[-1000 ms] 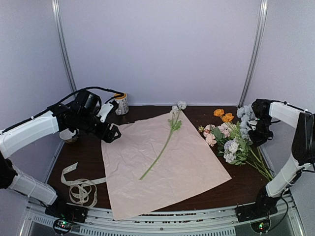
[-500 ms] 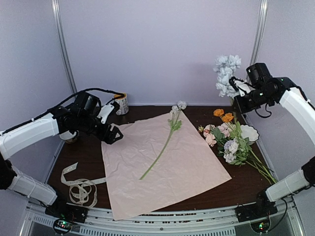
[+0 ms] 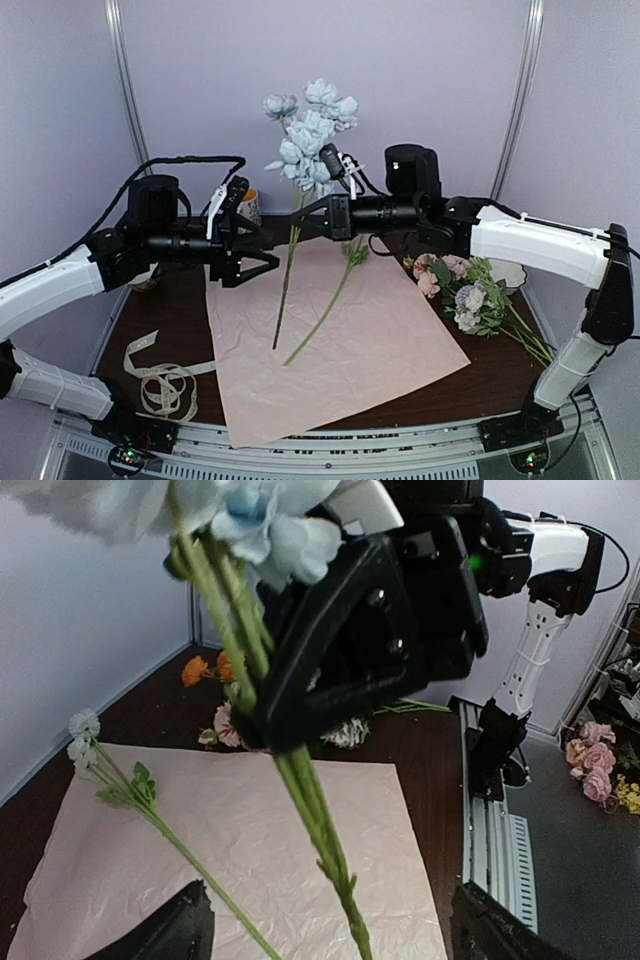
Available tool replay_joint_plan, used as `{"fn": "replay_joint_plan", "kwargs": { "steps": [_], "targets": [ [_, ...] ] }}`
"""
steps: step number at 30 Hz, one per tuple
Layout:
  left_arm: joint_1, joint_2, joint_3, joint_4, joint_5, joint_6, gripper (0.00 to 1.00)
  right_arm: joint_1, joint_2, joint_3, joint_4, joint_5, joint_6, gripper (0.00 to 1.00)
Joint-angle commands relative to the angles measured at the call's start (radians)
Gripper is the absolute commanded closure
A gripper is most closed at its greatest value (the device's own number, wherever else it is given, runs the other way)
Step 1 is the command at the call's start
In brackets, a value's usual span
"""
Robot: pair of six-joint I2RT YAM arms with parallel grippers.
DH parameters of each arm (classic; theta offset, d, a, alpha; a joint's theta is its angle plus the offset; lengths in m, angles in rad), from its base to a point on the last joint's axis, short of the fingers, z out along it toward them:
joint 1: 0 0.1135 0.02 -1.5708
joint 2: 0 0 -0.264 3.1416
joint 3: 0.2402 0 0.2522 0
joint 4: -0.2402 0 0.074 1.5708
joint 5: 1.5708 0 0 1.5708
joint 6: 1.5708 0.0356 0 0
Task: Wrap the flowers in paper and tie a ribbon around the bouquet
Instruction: Pass from the right arm to the left, then place the fake flower on the flattened wrapping paper.
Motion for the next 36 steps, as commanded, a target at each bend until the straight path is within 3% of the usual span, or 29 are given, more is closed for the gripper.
{"fn": "replay_joint_plan", "kwargs": {
  "steps": [1,2,4,6,9,11,12,13,16,17,20,26,29,33,34,36],
  "targets": [
    [-0.006,0.076,0.069,0.073,0.111,-0.006,0.2,0.022,0.036,0.078,0.166,-0.082,0.098,1.0],
    [-0.006,0.092,0.08,0.068,0.11,-0.012,0.27,0.027,0.046,0.079,0.171,-0.092,0.102,1.0],
    [-0.007,0.111,0.092,0.058,0.083,-0.031,0.52,0.034,0.051,0.083,0.154,-0.099,0.092,1.0],
    [-0.006,0.117,0.089,0.061,0.042,-0.052,0.7,0.033,0.046,0.08,0.124,-0.089,0.077,1.0],
    [-0.006,0.135,0.092,0.058,0.02,-0.066,0.8,0.034,0.032,0.062,0.112,-0.09,0.065,1.0],
    [-0.006,0.147,0.105,0.056,0.026,-0.083,1.0,0.033,0.025,0.06,0.056,-0.068,0.039,1.0],
    [-0.006,0.152,0.109,0.059,0.01,-0.104,1.0,0.032,0.021,0.069,0.006,-0.044,0.013,1.0],
    [-0.006,0.159,0.11,0.062,-0.013,-0.132,1.0,0.029,0.016,0.077,-0.047,-0.008,-0.012,0.94],
    [-0.005,0.22,0.175,-0.019,-0.073,-0.203,1.0,-0.001,-0.017,0.111,-0.272,0.197,-0.103,0.4],
    [-0.005,0.264,0.214,-0.075,-0.093,-0.218,1.0,-0.02,-0.034,0.131,-0.379,0.321,-0.147,0.35],
    [0.001,0.411,0.312,-0.166,-0.132,-0.282,1.0,-0.089,-0.07,0.175,-0.659,0.706,-0.249,0.3],
    [0.002,0.669,0.425,-0.144,-0.074,-0.382,1.0,-0.226,-0.158,0.138,-0.973,1.078,-0.325,0.22],
    [0.002,0.76,0.495,-0.179,-0.08,-0.368,1.0,-0.345,-0.195,0.084,-1.053,1.063,-0.313,0.21],
    [0.002,0.825,0.524,-0.188,-0.105,-0.381,1.0,-0.509,-0.22,-0.01,-1.117,0.91,-0.308,0.21],
    [0.001,0.831,0.523,-0.188,-0.118,-0.383,0.92,-0.544,-0.223,-0.037,-1.12,0.885,-0.32,0.22],
    [0.002,0.838,0.516,-0.189,-0.141,-0.388,0.63,-0.601,-0.217,-0.083,-1.126,0.87,-0.338,0.23]
  ]
}}
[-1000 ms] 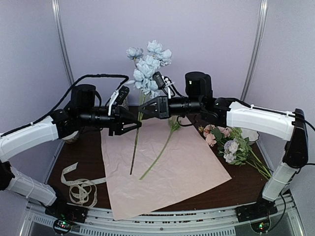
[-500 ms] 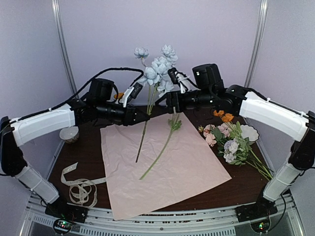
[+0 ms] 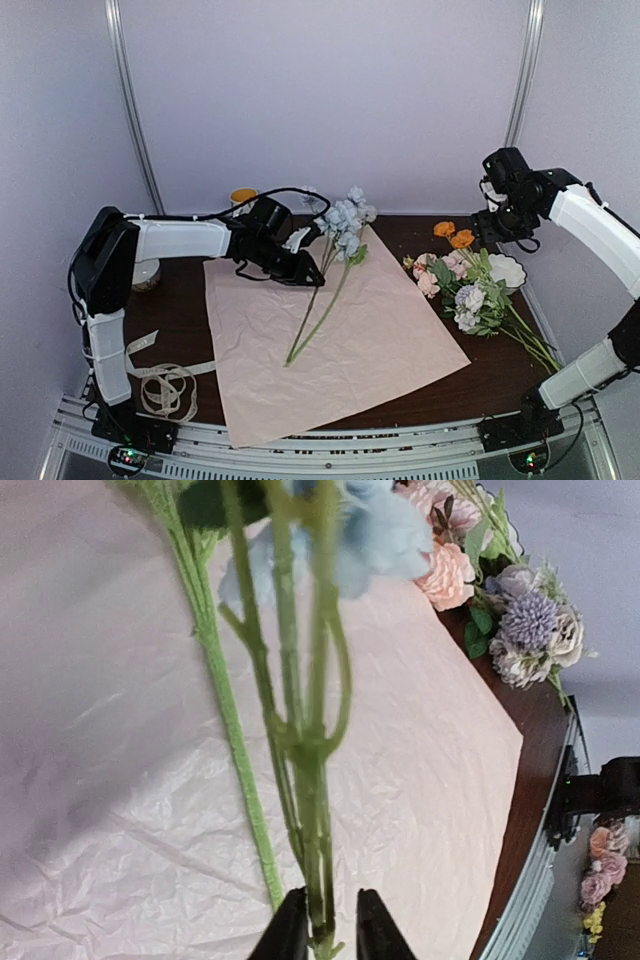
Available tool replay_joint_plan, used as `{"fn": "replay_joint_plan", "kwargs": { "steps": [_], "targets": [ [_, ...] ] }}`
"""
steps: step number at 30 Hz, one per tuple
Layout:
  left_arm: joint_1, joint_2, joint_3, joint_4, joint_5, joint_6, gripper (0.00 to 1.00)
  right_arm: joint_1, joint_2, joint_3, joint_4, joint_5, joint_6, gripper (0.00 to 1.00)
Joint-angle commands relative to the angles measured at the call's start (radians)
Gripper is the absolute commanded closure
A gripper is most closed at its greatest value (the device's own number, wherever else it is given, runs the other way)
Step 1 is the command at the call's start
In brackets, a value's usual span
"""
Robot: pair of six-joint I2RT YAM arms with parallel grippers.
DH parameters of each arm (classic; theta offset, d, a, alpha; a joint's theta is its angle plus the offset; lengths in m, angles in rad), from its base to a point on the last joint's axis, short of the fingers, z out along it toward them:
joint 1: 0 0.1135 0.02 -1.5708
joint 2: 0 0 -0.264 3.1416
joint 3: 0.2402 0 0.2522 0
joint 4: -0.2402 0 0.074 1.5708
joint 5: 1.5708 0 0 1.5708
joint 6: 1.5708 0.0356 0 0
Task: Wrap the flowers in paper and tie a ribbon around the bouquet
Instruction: Place the fake flower on the flattened wrapping paper, then pick up the fake flower from the corner of the board.
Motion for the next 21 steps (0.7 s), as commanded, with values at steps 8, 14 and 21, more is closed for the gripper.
{"fn": "replay_joint_plan", "kwargs": {
  "steps": [8,14,21],
  "targets": [
    [0.001,-0.131,0.045,-0.123,-0.25,0.09,0.19,-0.262,0.067,-0.148,-0.16,0.028,-0.097,0.36],
    [0.002,-0.291,0.006,-0.25,-0.28,0.219,0.13,-0.343,0.177,-0.142,-0.19,-0.036,-0.127,0.45],
    [0.002,-0.46,-0.059,-0.414,-0.401,0.391,0.13,-0.386,0.356,-0.145,-0.201,-0.091,-0.14,0.49]
  ]
}}
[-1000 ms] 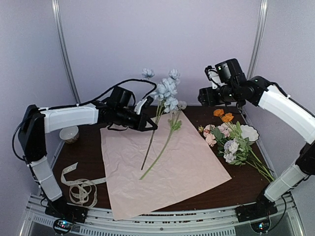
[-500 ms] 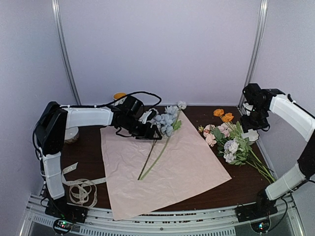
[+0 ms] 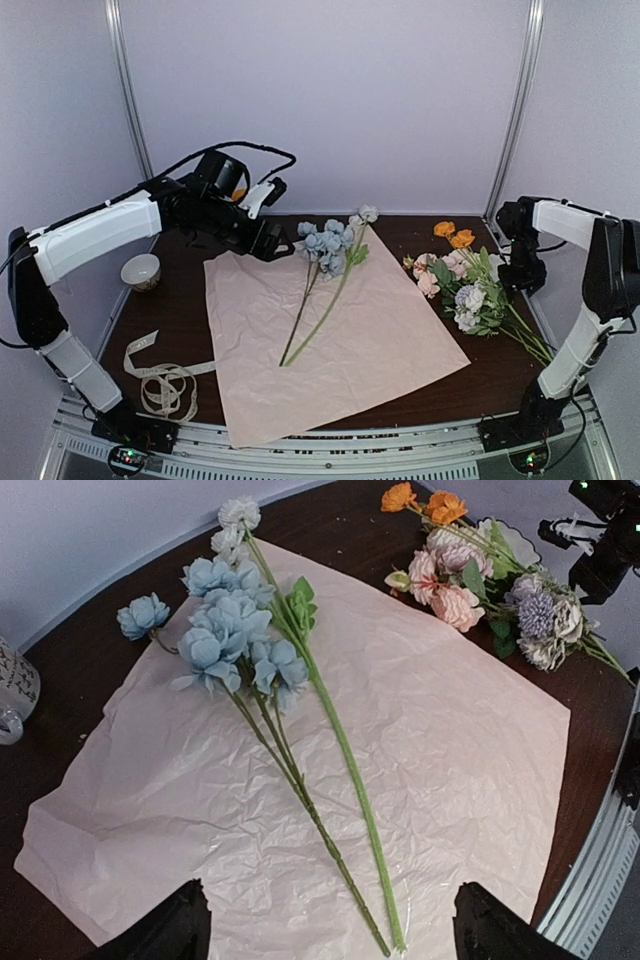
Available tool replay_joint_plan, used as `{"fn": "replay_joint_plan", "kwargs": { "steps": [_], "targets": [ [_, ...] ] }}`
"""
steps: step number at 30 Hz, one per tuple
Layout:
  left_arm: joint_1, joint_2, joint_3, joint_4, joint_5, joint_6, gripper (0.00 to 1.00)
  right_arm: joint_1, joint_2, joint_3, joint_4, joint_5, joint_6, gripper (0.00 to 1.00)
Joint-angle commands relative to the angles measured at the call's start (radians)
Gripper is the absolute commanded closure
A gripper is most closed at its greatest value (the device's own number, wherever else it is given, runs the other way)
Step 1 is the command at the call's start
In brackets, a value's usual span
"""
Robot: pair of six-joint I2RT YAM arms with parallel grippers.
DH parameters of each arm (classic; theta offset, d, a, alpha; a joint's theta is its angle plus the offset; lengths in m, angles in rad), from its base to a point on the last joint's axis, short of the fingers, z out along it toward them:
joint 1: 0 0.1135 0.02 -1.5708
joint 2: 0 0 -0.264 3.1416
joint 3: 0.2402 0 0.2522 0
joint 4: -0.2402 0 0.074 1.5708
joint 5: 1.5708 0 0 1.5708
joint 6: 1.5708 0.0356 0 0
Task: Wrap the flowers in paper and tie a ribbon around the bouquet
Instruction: Pick up the fake flower from the corner of the board.
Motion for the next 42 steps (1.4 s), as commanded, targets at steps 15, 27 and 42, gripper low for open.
{"fn": "replay_joint_plan", "kwargs": {
  "steps": [15,27,42],
  "targets": [
    [0.003,-0.147,-0.143,-0.103,-0.197,0.229,0.13,-0.04,0.254,0.025,0.039,0.007,-0.055,0.75],
    [0.003,-0.132,-0.142,-0.103,-0.187,0.234,0.13,0.044,0.098,0.009,0.043,0.161,-0.085,1.0],
    [0.003,-0.14,-0.145,-0.103,-0.18,0.242,0.02,0.263,-0.264,0.333,-0.079,0.717,0.114,1.0]
  ]
}}
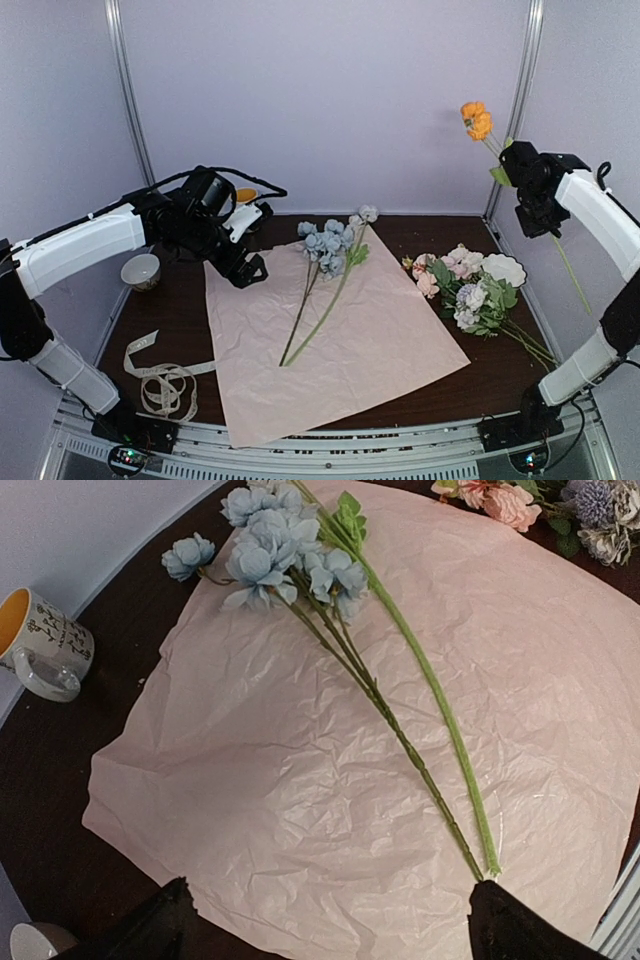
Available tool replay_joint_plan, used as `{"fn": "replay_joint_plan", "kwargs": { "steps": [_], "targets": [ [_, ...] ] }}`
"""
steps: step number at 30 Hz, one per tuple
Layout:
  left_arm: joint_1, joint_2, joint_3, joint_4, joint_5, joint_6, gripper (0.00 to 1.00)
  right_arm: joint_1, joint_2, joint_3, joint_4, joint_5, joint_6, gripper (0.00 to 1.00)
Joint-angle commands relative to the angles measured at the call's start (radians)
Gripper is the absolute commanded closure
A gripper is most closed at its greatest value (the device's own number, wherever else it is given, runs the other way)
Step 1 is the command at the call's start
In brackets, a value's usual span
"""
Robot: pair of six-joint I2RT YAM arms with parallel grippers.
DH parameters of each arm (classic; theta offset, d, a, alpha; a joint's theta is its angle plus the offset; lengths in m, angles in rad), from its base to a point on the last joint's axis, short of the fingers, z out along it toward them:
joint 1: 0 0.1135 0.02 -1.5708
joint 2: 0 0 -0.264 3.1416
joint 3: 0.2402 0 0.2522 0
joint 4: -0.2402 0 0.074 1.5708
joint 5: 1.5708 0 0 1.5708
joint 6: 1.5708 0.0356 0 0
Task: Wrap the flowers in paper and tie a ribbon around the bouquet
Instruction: Pick up the fake flower from the corner of the board, then place the fake flower on the flattened wrapping paper.
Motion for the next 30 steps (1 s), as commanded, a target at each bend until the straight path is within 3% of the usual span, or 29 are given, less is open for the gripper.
{"fn": "replay_joint_plan", "kwargs": {
  "steps": [1,3,6,8,10,11,13,15,19,23,28,29,30],
  "targets": [
    [0.002,-0.015,-0.01,0.018,0.004,0.014,0.03,0.165,-0.116,0.146,-0.029,0.273,0.085,1.0],
    [0.003,-0.015,-0.01,0.019,0.0,0.014,0.02,0.24,-0.124,0.218,-0.027,0.175,0.099,1.0],
    [0.003,-0.014,-0.011,0.019,-0.004,0.016,0.02,0.283,-0.135,0.262,0.08,-0.352,0.14,1.0],
    [0.003,-0.014,-0.011,0.018,-0.004,0.016,0.02,0.327,-0.16,0.148,0.317,-0.751,0.238,1.0],
    [0.003,-0.013,-0.01,0.018,-0.01,0.015,0.03,0.382,-0.151,-0.013,0.628,-1.05,0.479,1.0],
    [0.003,-0.013,-0.01,0.018,-0.015,0.015,0.02,0.405,-0.118,-0.079,0.814,-1.166,0.606,1.0],
    [0.003,-0.015,-0.011,0.019,-0.019,0.014,0.02,0.454,-0.016,-0.126,0.972,-1.322,0.753,1.0],
    [0.003,-0.016,-0.013,0.018,-0.014,0.013,0.02,0.532,0.09,-0.099,1.001,-1.296,0.78,1.0],
    [0.003,-0.018,-0.013,0.019,-0.015,0.013,0.02,0.632,0.322,0.04,1.011,-1.384,0.813,1.0],
    [0.002,-0.021,-0.013,0.019,-0.023,0.014,0.02,0.632,0.46,0.108,0.999,-1.367,0.821,1.0],
    [0.003,-0.026,-0.014,0.019,-0.029,0.017,0.02,0.598,0.513,0.08,0.993,-1.298,0.813,1.0],
    [0.003,-0.026,-0.014,0.018,-0.029,0.019,0.02,0.594,0.519,0.076,0.968,-1.285,0.795,0.97],
    [0.003,-0.027,-0.014,0.018,-0.028,0.019,0.02,0.589,0.525,0.08,0.939,-1.28,0.768,0.87]
  ]
}}
